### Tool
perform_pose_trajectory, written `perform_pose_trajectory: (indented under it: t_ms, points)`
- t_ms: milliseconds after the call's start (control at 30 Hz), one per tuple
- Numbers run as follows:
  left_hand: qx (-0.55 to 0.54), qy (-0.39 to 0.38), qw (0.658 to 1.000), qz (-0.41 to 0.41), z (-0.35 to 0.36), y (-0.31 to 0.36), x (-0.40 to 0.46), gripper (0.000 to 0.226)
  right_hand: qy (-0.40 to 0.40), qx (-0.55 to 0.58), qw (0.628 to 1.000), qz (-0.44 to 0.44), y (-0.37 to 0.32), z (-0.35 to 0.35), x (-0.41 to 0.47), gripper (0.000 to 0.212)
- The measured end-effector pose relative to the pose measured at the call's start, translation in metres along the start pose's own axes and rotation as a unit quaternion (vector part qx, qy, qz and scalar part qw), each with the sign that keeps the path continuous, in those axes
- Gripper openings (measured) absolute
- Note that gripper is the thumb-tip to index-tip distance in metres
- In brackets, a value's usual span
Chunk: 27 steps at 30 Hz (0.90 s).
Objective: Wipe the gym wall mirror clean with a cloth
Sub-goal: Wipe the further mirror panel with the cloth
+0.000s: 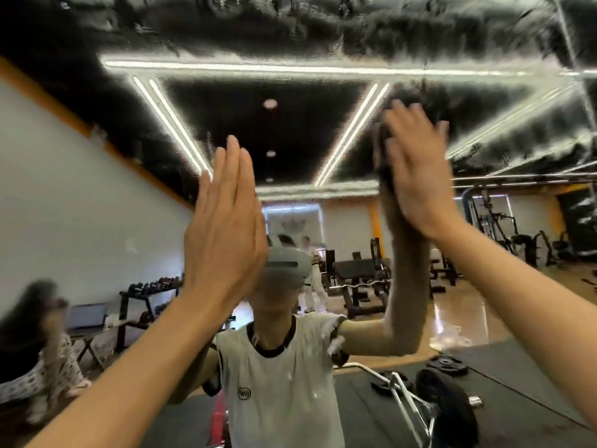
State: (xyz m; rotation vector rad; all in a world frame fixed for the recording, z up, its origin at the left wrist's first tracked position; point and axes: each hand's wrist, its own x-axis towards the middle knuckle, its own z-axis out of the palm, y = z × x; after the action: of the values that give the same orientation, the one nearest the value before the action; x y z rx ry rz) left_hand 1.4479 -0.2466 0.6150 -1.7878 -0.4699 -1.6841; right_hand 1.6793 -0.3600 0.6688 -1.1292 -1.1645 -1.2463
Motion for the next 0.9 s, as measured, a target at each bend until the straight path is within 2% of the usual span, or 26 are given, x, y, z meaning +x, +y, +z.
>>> perform_pose_trajectory:
  t_ms: [100,167,200,233,333,367,433,500,567,667,733,800,833,900]
  points:
    - [0.011,-0.007,1.0,0.004,0.009,0.007,-0.003,0.059,0.057,0.002,0.992,0.109,0.036,-0.019,-0.003,0.044]
    - [0.027,-0.008,1.0,0.01,0.011,0.005,-0.005,0.06,0.096,-0.003,0.982,0.162,0.018,-0.008,-0.004,0.043]
    - [0.03,-0.01,0.999,0.013,0.011,0.005,-0.005,0.06,0.099,-0.008,0.983,0.155,-0.002,0.002,-0.008,0.042]
    - [0.032,-0.011,0.999,0.015,0.011,0.005,-0.004,0.06,0.092,-0.013,0.99,0.11,-0.028,0.016,-0.016,0.041]
    - [0.027,-0.016,0.999,0.01,0.008,0.008,-0.002,0.06,0.047,-0.011,0.994,-0.094,-0.098,0.062,-0.047,0.041]
    - [0.024,-0.019,1.0,0.005,0.007,0.008,-0.003,0.06,0.035,0.001,0.989,-0.147,-0.104,0.068,-0.051,0.043]
    - [0.021,-0.026,0.999,0.005,0.006,0.008,-0.003,0.06,0.011,0.003,0.981,-0.195,-0.083,0.058,-0.048,0.047]
    - [0.016,-0.028,0.999,0.008,0.005,0.008,-0.004,0.062,-0.017,-0.002,0.985,-0.17,-0.04,0.031,-0.043,0.049]
    - [0.008,-0.028,1.0,0.01,0.005,0.008,-0.004,0.064,-0.031,0.002,0.994,-0.106,0.007,0.001,-0.044,0.045]
    - [-0.006,-0.024,1.0,0.005,0.002,0.015,-0.004,0.065,-0.012,-0.003,1.0,-0.023,0.067,-0.037,-0.047,0.045]
    - [-0.013,-0.018,1.0,0.003,0.006,0.032,-0.004,0.063,0.029,0.001,0.999,0.038,0.074,-0.04,-0.047,0.045]
    - [-0.015,-0.014,1.0,0.01,0.019,0.06,-0.002,0.061,0.078,-0.009,0.993,0.085,0.048,-0.025,-0.048,0.044]
    - [-0.02,-0.012,1.0,0.01,0.029,0.076,0.0,0.06,0.082,-0.01,0.994,0.065,0.029,-0.013,-0.052,0.044]
    - [-0.039,-0.001,0.999,-0.004,0.044,0.101,0.004,0.058,0.043,0.008,0.996,-0.072,-0.004,0.012,-0.065,0.045]
